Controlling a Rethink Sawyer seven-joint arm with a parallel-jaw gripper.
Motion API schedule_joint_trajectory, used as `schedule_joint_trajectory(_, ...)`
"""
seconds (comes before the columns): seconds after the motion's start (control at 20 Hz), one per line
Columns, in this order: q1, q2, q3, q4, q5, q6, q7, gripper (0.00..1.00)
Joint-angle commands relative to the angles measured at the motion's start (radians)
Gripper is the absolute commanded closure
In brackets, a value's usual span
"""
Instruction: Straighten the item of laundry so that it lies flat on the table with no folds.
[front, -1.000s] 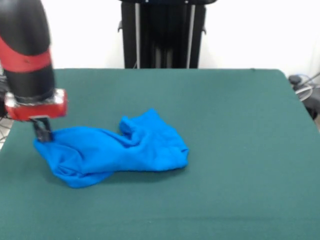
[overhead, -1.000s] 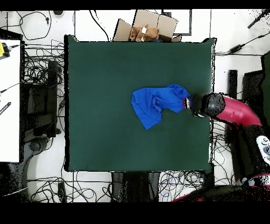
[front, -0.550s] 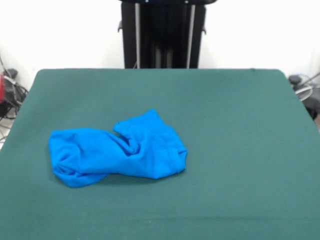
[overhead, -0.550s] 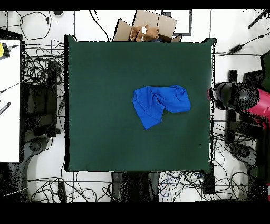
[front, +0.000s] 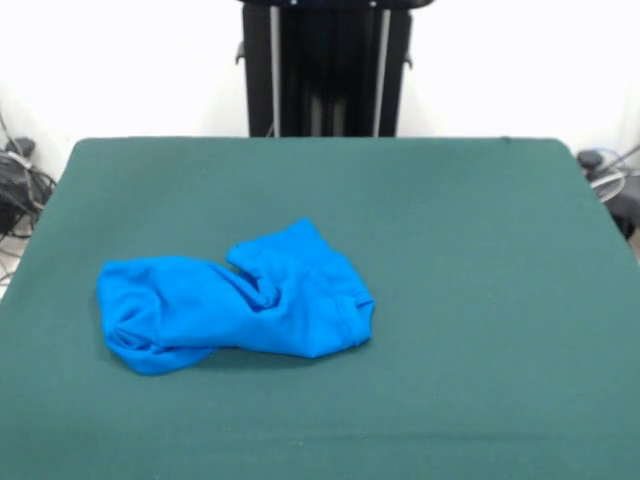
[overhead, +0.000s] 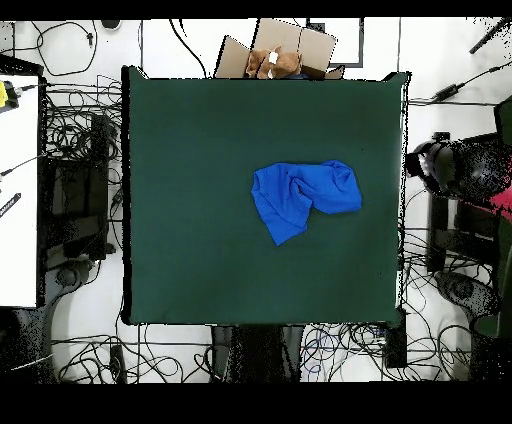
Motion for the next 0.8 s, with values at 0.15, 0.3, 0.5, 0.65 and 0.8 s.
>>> schedule_joint_trajectory(0.15,0.139,-0.075,-0.022,0.199,0.044,0.051,0.184,1.0)
schedule_joint_trajectory(0.3,0.183,-0.109,-0.052,0.257,0.086,0.023,0.3,1.0)
schedule_joint_trajectory(0.5,0.256,-0.135,-0.109,0.317,0.129,-0.041,0.427,1.0)
schedule_joint_trajectory(0.65,0.311,-0.144,-0.148,0.36,0.16,-0.098,0.511,1.0)
schedule_joint_trajectory(0.8,0.372,-0.154,-0.198,0.39,0.179,-0.139,0.578,1.0)
